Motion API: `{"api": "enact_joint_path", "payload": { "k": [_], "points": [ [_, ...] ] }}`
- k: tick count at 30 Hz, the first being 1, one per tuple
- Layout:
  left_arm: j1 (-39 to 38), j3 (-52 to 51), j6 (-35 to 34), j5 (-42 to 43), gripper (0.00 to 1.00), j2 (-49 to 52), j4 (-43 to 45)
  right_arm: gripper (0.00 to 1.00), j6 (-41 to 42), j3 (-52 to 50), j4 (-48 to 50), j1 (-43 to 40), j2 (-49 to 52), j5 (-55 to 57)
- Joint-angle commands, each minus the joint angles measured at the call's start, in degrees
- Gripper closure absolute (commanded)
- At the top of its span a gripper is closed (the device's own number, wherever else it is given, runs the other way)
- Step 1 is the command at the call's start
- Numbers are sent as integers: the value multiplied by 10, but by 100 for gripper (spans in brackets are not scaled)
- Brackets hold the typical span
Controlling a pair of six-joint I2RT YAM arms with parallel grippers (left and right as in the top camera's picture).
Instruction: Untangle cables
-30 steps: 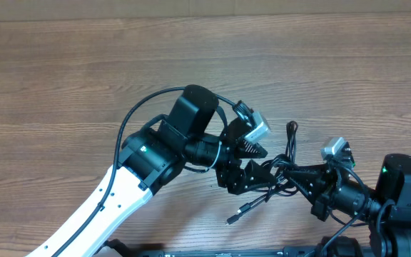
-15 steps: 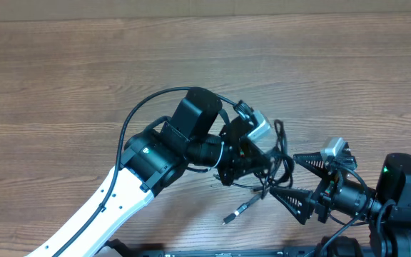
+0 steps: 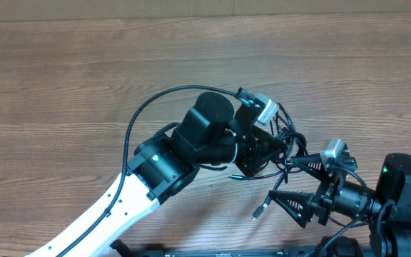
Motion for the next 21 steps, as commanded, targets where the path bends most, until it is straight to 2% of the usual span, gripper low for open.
{"api": "enact_joint_path", "payload": {
  "k": [1,3,5,6,8,11,12,17,19,21],
  "points": [
    [-5,7,-13,3,96,-3,23,6,2,10,-3,2,-1,-3],
    [-5,7,-21,3,96,-3,30,18,-3,10,-2,2,-1,-3],
    [-5,7,-34,4,96,-3,34,41,-5,10,2,2,-1,-3],
    [-6,7,-46,6,96,-3,35,56,-5,10,2,2,-1,-3],
    [-12,7,-55,6,96,-3,36,77,-5,10,2,2,-1,-3],
    [-15,7,-55,2,96,-3,37,93,-5,10,2,2,-1,-3],
    [-15,7,-55,1,96,-3,37,96,-5,10,3,2,-1,-3],
    [-15,7,-68,-87,96,-3,23,96,-5,10,2,2,-2,-5],
    [-14,7,-143,-178,96,-3,5,96,-19,10,2,2,-2,-45],
    [-13,7,-182,-233,96,-3,-6,96,-43,10,2,2,-2,-74]
  ]
}}
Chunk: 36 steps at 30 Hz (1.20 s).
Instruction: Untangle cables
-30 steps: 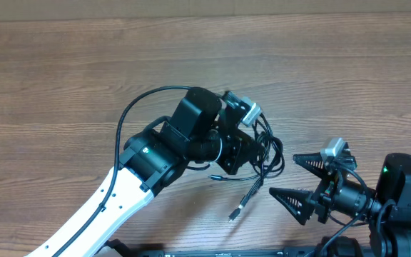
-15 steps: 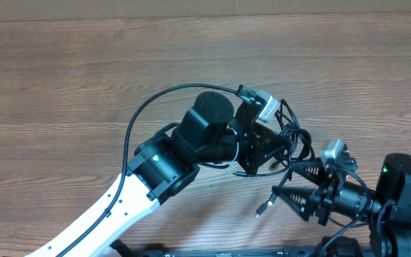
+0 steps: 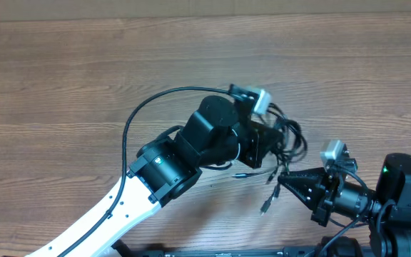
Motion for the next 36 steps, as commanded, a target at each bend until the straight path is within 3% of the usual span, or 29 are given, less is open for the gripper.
{"api": "enact_joint_path", "payload": {
  "k": [1,6,14,17,18,19,20,21,27,29,34,36],
  "points": [
    [2,7,-102,-169,96,-3,-24,96,-35,10,2,2,-2,-58],
    [39,7,-146,-228,96,-3,-93,96,-35,10,0,2,-2,-55],
    [101,7,-162,-154,96,-3,-162,95,-2,10,-3,2,-2,47],
    [103,7,-134,-129,96,-3,-161,77,21,10,1,2,-1,83],
    [103,7,-125,-127,96,-3,-161,67,28,10,1,2,-1,90],
    [103,8,-105,-116,96,-3,-159,45,30,10,0,2,-2,92],
    [103,8,-90,-107,96,-3,-155,33,30,10,0,2,-2,92],
    [103,8,-57,-87,96,-3,-146,2,30,10,0,2,-1,92],
    [103,8,153,56,96,-3,-113,0,31,10,2,2,-1,99],
    [103,8,254,132,96,-3,-105,0,67,10,3,2,-1,156],
    [103,8,349,209,96,-3,-104,0,226,10,21,2,-2,325],
    [102,8,371,222,96,-3,-104,0,226,10,18,2,-2,325]
  ]
}}
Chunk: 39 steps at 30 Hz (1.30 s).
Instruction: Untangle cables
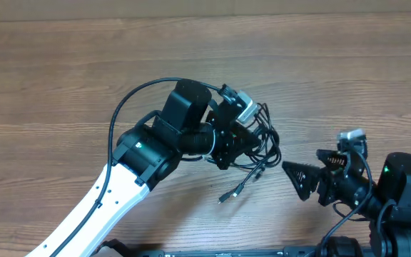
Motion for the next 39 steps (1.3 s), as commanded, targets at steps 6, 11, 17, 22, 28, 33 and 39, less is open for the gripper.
{"api": "enact_joint_path", "payload": {
  "k": [6,11,17,22,28,33,39],
  "points": [
    [2,8,139,144,96,-3,1,0,37,10,4,2,-2,23],
    [2,7,170,192,96,-3,-2,0,15,10,2,2,-2,5],
    [2,7,181,229,96,-3,12,0,13,10,0,2,-1,6],
    [-13,7,181,241,96,-3,17,0,-6,10,10,2,-2,-37],
    [-50,7,181,241,96,-3,32,0,-6,10,17,2,-2,-38],
    [-54,7,180,241,96,-3,32,0,14,10,7,2,-2,1],
    [-54,7,181,273,96,-3,-23,0,123,10,-16,2,-1,166]
  ]
}}
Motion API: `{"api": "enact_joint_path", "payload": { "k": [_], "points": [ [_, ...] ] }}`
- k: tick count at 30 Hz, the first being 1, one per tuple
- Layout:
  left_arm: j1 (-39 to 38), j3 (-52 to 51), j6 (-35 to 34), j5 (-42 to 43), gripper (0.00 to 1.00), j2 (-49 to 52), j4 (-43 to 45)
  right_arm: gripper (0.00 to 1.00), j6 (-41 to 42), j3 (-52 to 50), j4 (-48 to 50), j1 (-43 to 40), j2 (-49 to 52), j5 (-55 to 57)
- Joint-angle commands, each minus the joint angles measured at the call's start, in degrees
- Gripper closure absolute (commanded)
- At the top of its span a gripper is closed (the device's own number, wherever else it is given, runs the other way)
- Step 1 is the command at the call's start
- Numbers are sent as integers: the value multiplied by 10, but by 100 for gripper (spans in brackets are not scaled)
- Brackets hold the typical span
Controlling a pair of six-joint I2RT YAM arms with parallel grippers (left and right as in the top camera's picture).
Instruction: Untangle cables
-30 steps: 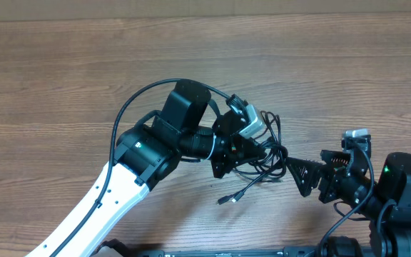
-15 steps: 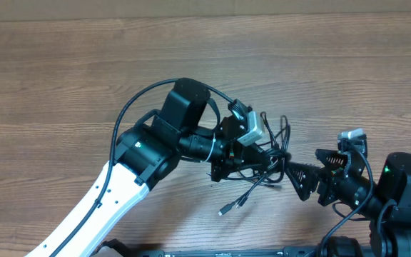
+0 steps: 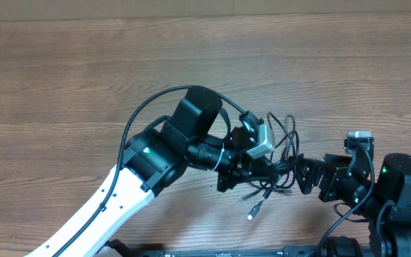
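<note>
A tangle of thin black cables [image 3: 280, 146] hangs at my left gripper [image 3: 242, 176], which is shut on the bundle right of the table's middle. Loops of it stand up behind the gripper's white wrist camera. One loose end with a small plug [image 3: 252, 212] dangles toward the front edge. My right gripper [image 3: 298, 171] points left from the right side, and its tips reach the right edge of the tangle. Its fingers overlap from above, so their state does not show.
The wooden table [image 3: 84, 71] spreads to the left and back. The left arm's own black supply cable [image 3: 145, 114] arches over its white forearm [image 3: 98, 210]. The right arm's base [image 3: 405, 185] sits at the front right corner.
My left gripper has moved right and a little nearer with the bundle. The right gripper has turned about its wrist, and its tips now meet the cables instead of standing apart from them.
First my right gripper stood wide open just right of the bundle held by my left. Then it was shut at the tangle's lower edge. Later my left had carried the bundle leftward, clear of the shut right gripper. Now the two meet again.
</note>
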Motion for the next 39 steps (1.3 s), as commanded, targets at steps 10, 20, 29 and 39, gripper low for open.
{"api": "enact_joint_path", "payload": {
  "k": [10,20,29,39],
  "points": [
    [-12,8,32,73,96,-3,-98,0,93,10,-35,-2,-1,203],
    [51,8,31,113,96,-3,-97,0,119,10,-43,-2,-1,227],
    [135,8,17,201,96,-3,-97,0,141,10,-49,-2,-1,241],
    [153,8,-19,120,96,-4,-97,0,148,10,-57,-2,-1,241]
  ]
}}
